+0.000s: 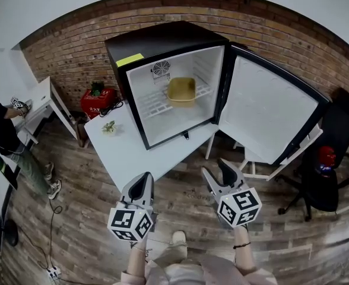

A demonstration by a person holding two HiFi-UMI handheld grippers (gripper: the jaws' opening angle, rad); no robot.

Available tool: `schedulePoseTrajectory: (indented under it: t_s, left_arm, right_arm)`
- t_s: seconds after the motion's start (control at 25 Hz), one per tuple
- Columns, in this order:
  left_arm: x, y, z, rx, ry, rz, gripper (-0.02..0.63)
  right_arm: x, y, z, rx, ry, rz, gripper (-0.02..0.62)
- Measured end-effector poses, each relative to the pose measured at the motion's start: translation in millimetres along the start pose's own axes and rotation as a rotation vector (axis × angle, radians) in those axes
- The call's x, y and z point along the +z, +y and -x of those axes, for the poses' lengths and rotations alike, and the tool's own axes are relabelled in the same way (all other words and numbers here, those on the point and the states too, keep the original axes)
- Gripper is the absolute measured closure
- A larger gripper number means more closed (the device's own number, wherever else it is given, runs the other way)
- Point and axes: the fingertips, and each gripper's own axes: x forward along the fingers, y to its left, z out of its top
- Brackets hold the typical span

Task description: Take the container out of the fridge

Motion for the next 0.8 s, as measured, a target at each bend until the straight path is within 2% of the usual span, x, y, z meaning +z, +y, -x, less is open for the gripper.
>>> schedulePoseTrajectory:
  t_s: [0.32,0.52,0.8]
  left_arm:
    - [9.5,23.9,-47.9,-0.039,-0.001,0.009,0.617]
    - [9.9,25.3,-70.9,-0.106,0.009,0.013,0.616]
    - [6.6,26.6,-91.5,-0.139,0.036,0.02,0.616]
  right_arm:
    - [8.6,-18.2,-41.9,-0.031,0.002,0.026,0.387]
    - [10.9,-26.2,-60.3,-0.05,-0.002,0.041,0.388]
    - [9.9,-32.6,-75.2,-0.048,0.024,0.084,0.388]
